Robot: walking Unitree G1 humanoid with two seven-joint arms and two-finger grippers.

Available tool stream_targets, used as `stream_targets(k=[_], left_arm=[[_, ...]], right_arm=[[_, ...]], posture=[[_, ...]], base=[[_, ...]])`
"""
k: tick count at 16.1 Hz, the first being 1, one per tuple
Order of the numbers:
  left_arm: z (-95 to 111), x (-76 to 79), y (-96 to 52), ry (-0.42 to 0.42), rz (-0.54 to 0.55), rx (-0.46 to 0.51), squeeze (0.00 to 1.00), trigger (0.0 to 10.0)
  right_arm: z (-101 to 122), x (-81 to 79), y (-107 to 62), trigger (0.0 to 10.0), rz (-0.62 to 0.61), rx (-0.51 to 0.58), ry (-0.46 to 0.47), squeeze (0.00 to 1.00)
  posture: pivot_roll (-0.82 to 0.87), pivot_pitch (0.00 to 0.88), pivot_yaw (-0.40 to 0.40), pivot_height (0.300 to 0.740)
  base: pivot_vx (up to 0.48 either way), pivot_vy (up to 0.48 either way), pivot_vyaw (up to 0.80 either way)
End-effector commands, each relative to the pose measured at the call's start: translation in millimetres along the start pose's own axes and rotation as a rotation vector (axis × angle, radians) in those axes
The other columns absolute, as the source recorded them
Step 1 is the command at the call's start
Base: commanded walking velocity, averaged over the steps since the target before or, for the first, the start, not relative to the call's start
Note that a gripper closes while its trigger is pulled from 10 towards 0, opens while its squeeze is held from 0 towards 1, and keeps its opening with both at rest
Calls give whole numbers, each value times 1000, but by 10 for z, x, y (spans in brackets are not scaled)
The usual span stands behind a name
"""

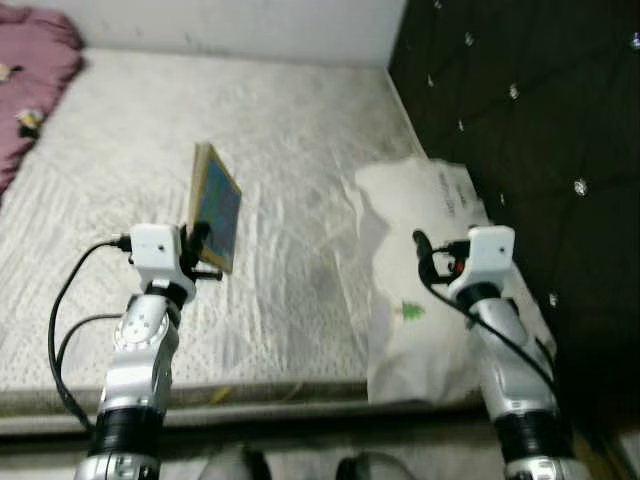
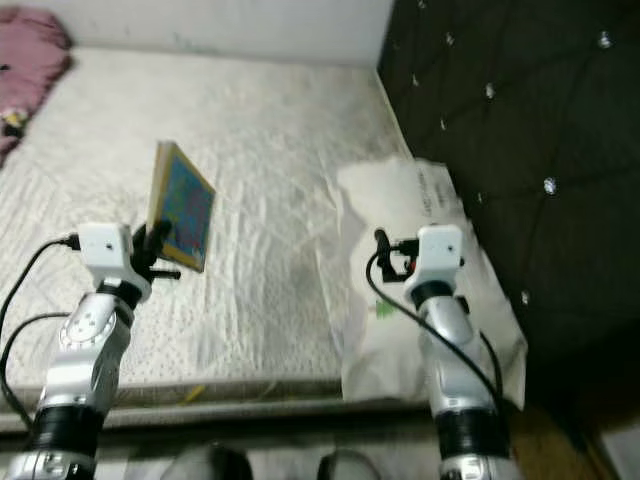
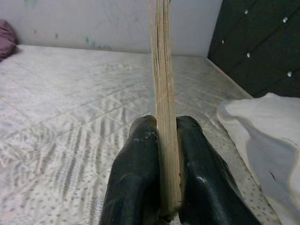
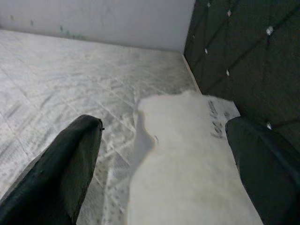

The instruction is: Clean up the room

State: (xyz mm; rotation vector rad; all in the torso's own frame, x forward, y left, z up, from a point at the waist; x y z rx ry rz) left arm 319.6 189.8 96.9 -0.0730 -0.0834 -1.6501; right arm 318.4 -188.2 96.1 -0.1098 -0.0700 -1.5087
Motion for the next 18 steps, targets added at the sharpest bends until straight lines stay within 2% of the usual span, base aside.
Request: stream_targets(k=[1,4,5,7,10,11,12,14,15,16,18], left_arm=[[74,42,33,-2,-13,35,0,10000],[10,14,29,-69,1,-8,0,10000],[-58,-10,11,-119,6,-44,0,10000],[-150,-4,-34,-163,5,-92,0,10000],[-157,18,-50,-134,-13,-93,0,10000],[-158,23,-68,-96,-31,-93,0,10000],[-175,6,-93,-115,-18,-98,0,10000],[-209,-3,-126,-85,3,-113,0,10000],[-215,56,-122,-119,-2,-105,0,10000],[-219,77,-120,-110,-11,-112,0,10000],[-212,197,-108,-167,-112,-136,0,10000]], right_arm=[[22,22,4,10000,0,1,-10,0],[44,24,-23,10000,0,3,-20,0],[28,40,-54,10000,-7,-9,-28,0],[-5,87,-131,10000,-21,-20,-29,0],[-51,146,-208,10000,-40,-40,-32,0],[-63,144,-232,10000,-41,-46,-31,0],[-82,138,-257,10000,-42,-55,-30,0],[-106,130,-299,10000,-42,-63,-27,0],[-108,137,-302,10000,-44,-67,-25,0],[-105,136,-297,10000,-44,-66,-24,0],[-46,108,-243,10000,-39,-45,-15,0]], posture=[[2,53,-46,740],[-4,86,-53,740],[-10,92,-52,740],[-16,101,-49,740],[-17,112,-46,740],[-17,111,-44,740],[-19,110,-43,740],[-20,111,-40,740],[-21,113,-42,740],[-23,116,-41,740],[-25,121,-41,740]], base=[[0,0,0],[0,0,0],[0,0,-613],[0,0,-800],[0,0,-800],[0,0,-800],[0,0,-800],[0,0,-800],[0,0,-650],[0,0,0],[0,0,0]])
Point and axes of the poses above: a point about 5 cm out from each wrist's last joint towards the gripper, its own y axis pointing out of the wrist towards the gripper, its own z axis along the axis of the wrist's last joint, x = y × z, the point moved 2 cm from there along y, pointing out of the wrist towards the gripper, and after that the axes turned 4 degrees about -y, right-handed, at the moved point
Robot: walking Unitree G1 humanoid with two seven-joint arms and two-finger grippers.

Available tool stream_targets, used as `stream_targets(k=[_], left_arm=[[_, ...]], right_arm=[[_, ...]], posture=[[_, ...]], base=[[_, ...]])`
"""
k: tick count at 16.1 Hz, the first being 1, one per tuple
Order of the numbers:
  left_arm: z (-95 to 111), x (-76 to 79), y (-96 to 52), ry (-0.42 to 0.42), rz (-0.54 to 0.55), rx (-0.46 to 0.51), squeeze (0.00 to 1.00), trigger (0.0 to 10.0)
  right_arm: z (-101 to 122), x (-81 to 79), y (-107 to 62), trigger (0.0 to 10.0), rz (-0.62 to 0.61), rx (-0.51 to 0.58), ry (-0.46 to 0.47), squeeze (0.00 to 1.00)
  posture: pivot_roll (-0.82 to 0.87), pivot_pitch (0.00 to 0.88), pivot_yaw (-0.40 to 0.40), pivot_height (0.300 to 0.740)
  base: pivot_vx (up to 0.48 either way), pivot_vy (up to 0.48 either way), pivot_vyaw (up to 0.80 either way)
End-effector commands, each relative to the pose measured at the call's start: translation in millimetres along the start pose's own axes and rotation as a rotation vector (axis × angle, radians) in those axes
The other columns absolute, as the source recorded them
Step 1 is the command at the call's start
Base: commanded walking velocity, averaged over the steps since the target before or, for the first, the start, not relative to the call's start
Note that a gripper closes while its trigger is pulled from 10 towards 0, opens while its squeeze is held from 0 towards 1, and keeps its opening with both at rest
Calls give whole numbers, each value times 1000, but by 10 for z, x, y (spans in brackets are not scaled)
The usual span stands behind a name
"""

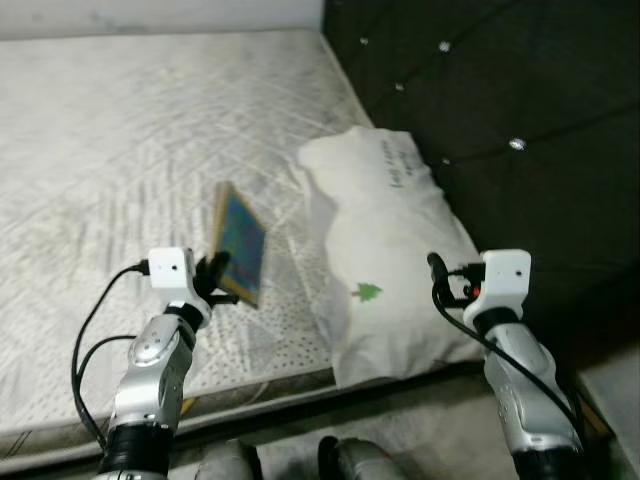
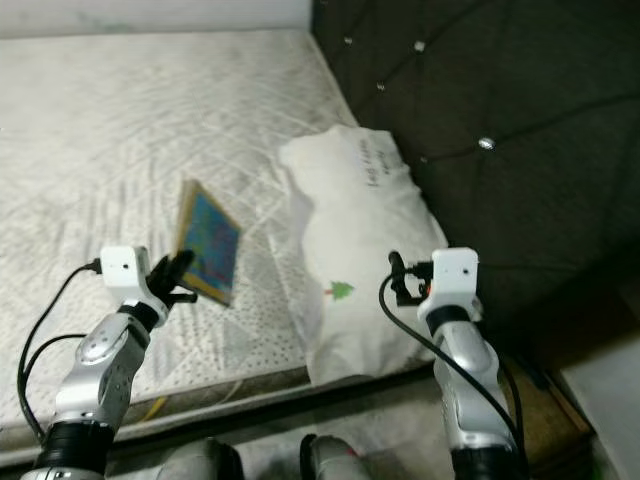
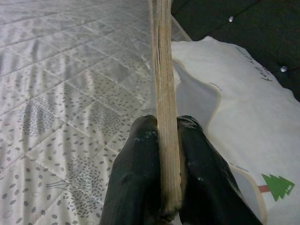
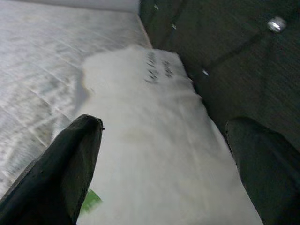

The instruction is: Clean up the room

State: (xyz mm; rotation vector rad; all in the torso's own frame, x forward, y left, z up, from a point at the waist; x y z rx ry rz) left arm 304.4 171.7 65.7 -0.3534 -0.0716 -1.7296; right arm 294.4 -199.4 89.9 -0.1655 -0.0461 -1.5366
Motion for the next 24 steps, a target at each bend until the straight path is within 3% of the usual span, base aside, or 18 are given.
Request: stream_targets(k=[1,5,7,14,24], left_arm=[[114,71,16,24,-39,44,0,10000],[83,90,6,-28,-41,32,0,10000],[103,112,-2,-60,-60,41,0,10000],[104,109,4,-14,-33,40,0,10000],[129,70,7,-28,-22,50,0,10000]], right_arm=[[52,7,10,10000,-8,14,8,0],[65,-41,-10,10000,11,19,16,0],[68,-54,-4,10000,17,21,17,0],[75,-61,9,10000,24,23,15,0],[77,-80,51,10000,36,20,12,0]], posture=[[-25,123,-41,740],[-29,133,-41,740],[-29,133,-41,712],[-28,132,-46,627],[-19,121,-55,627]], base=[[0,0,0],[0,0,0],[0,0,0],[0,0,0],[0,0,0]])
Point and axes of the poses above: a point about 5 cm out from each wrist's last joint towards the gripper, its own y axis pointing out of the wrist towards the gripper, its own z axis along the axis of the wrist's last joint, x = y × z, the point moved 2 cm from there along y, pointing out of the wrist towards the gripper, and after that the axes turned 4 degrees about -y, right-handed, at the moved point
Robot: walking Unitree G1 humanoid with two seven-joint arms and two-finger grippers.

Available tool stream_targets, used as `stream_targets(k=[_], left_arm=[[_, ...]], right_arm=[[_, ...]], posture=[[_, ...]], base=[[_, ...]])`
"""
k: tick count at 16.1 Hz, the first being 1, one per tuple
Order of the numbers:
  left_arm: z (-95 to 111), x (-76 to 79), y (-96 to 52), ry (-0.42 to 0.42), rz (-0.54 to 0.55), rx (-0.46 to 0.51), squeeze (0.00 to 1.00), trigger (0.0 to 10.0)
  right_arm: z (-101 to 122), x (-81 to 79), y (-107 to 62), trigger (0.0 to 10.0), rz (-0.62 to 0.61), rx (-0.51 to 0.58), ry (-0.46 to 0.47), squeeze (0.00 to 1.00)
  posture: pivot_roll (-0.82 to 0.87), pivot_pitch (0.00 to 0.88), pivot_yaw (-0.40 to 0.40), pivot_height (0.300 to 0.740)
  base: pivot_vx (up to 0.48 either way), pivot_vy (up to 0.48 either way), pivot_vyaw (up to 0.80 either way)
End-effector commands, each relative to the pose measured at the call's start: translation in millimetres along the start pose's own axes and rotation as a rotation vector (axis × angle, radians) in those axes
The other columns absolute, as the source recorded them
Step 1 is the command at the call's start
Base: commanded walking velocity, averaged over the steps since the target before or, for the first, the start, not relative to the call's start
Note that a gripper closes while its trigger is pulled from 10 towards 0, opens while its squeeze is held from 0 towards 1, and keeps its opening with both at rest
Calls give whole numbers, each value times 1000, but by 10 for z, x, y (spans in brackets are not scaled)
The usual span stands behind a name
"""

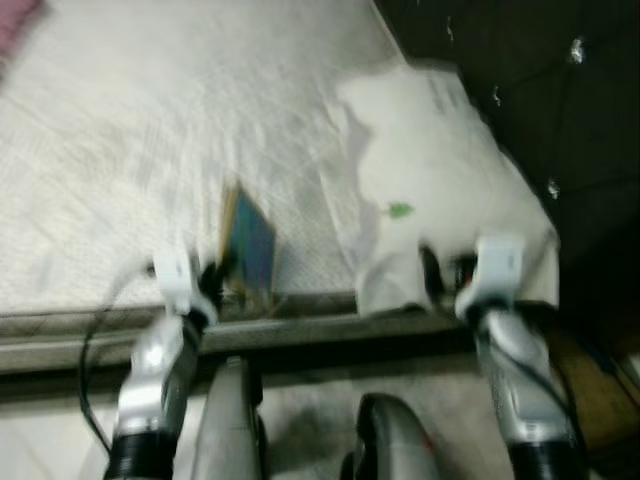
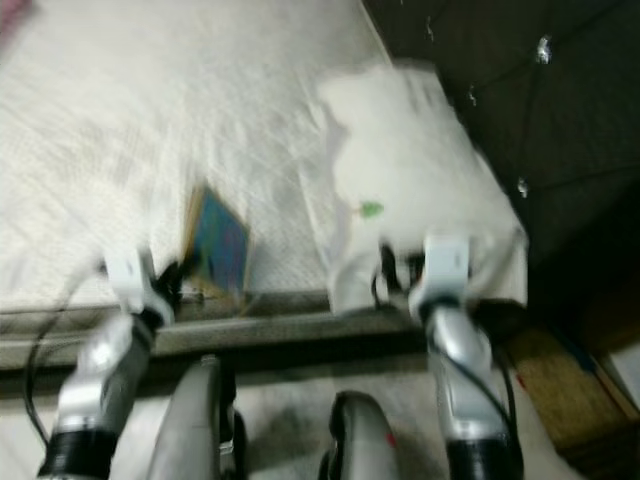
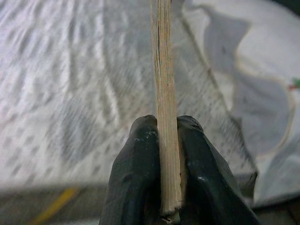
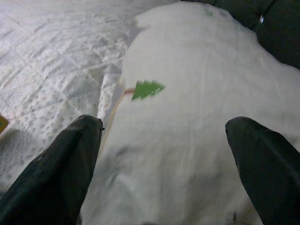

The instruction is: Clean up the room

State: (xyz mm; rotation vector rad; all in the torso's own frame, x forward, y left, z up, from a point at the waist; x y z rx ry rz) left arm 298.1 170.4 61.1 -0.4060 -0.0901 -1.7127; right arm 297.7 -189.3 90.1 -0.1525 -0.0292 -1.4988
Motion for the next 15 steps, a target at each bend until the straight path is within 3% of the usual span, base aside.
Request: stream_targets(k=[1,6,15], left_arm=[[194,52,55,-15,-20,72,0,10000],[254,54,80,-15,-30,97,0,10000],[258,48,67,-10,-32,101,0,10000]], right_arm=[[58,14,17,10000,-2,19,-5,0],[50,10,18,10000,-1,17,-7,0],[57,-7,32,10000,5,18,-5,0]], posture=[[-19,121,-55,627],[-19,121,-54,627],[-19,130,-57,627]], base=[[0,0,0],[49,0,0],[365,0,0]])
Point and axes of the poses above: a point about 5 cm out from each wrist's last joint towards the gripper, its own y axis pointing out of the wrist towards the gripper, its own z axis along the axis of the wrist's last joint, x = y × z, the point moved 2 cm from there along y, pointing out of the wrist towards the gripper, and after that the axes turned 4 degrees about -y, right-handed, at the moved point
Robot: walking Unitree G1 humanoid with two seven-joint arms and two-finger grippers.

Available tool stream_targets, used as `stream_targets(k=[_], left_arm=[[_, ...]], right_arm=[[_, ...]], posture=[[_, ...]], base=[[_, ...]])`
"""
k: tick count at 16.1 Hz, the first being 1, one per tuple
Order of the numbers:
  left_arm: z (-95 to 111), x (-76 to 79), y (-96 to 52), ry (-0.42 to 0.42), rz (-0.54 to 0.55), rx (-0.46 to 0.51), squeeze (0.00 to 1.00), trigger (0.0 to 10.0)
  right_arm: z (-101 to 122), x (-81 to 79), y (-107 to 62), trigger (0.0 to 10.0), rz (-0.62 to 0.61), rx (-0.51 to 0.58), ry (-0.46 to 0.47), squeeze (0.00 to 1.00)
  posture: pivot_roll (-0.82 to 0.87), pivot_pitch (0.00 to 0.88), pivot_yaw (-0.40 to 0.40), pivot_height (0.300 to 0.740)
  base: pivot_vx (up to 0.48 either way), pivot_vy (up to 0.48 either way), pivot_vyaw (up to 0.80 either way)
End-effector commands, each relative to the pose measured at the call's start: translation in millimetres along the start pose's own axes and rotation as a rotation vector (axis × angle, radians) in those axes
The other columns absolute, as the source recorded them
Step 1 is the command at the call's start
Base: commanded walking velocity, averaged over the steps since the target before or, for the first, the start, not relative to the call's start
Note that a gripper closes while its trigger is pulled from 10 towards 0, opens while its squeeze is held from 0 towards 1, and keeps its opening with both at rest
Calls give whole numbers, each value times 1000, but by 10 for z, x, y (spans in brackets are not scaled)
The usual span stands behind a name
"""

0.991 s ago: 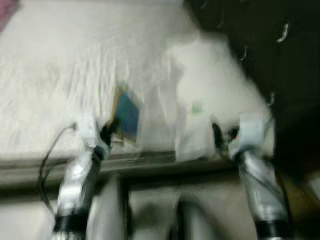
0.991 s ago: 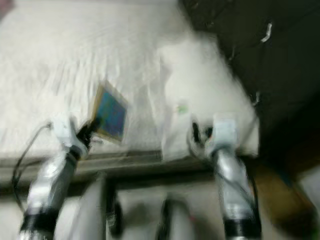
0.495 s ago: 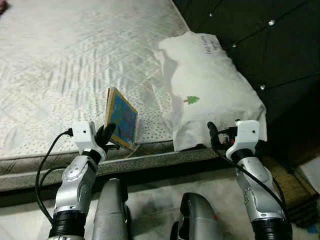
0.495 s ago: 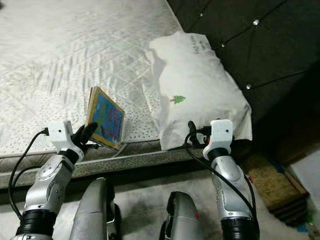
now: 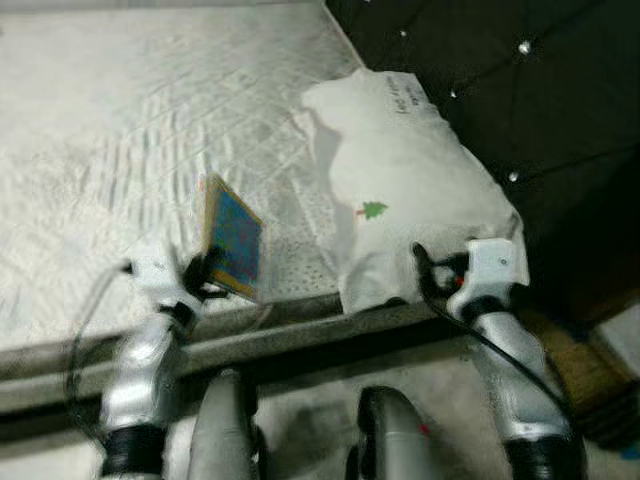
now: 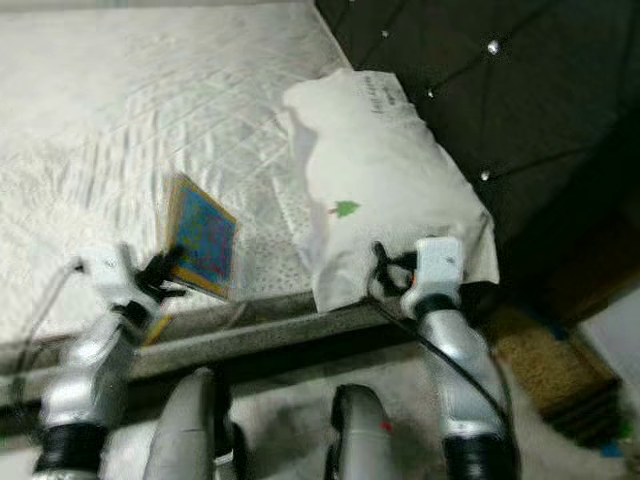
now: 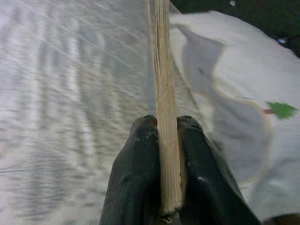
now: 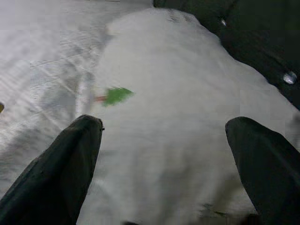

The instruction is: Clean up the room

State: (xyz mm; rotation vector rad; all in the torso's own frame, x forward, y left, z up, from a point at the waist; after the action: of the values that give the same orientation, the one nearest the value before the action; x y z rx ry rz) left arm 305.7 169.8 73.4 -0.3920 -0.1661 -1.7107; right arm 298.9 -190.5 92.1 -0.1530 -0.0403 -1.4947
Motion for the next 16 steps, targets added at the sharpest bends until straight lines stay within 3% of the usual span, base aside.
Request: stream_targets(k=[1,8,10,16], left_arm=[[131,20,24,25,-24,45,0,10000],[130,26,42,22,-21,46,0,10000],[122,21,68,7,-2,43,0,10000],[-7,74,302,-265,54,19,0,10000]], right_arm=[[39,-21,25,10000,1,12,3,0],[46,-23,32,10000,1,17,3,0],[48,-25,32,10000,1,18,4,0],[56,-32,27,10000,11,19,2,0]], posture=[[-19,130,-57,627],[-20,130,-57,627],[-20,130,-57,627],[-41,136,-71,578]], base=[[424,0,0],[408,0,0],[0,0,0],[0,0,0]])
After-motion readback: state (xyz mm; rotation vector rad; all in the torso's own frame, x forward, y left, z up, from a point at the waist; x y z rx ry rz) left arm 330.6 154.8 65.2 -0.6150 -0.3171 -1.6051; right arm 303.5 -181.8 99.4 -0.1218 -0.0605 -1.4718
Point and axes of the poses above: a point about 5 cm out from each wrist's last joint towards the gripper, its own y axis pointing out of the wrist towards the gripper, its own z axis along the axis of the wrist's last joint, x = y × z, the point moved 2 cm from there along y, pointing out of the wrist towards the gripper, and after that the axes turned 4 degrees about -y, right-handed, at the moved point
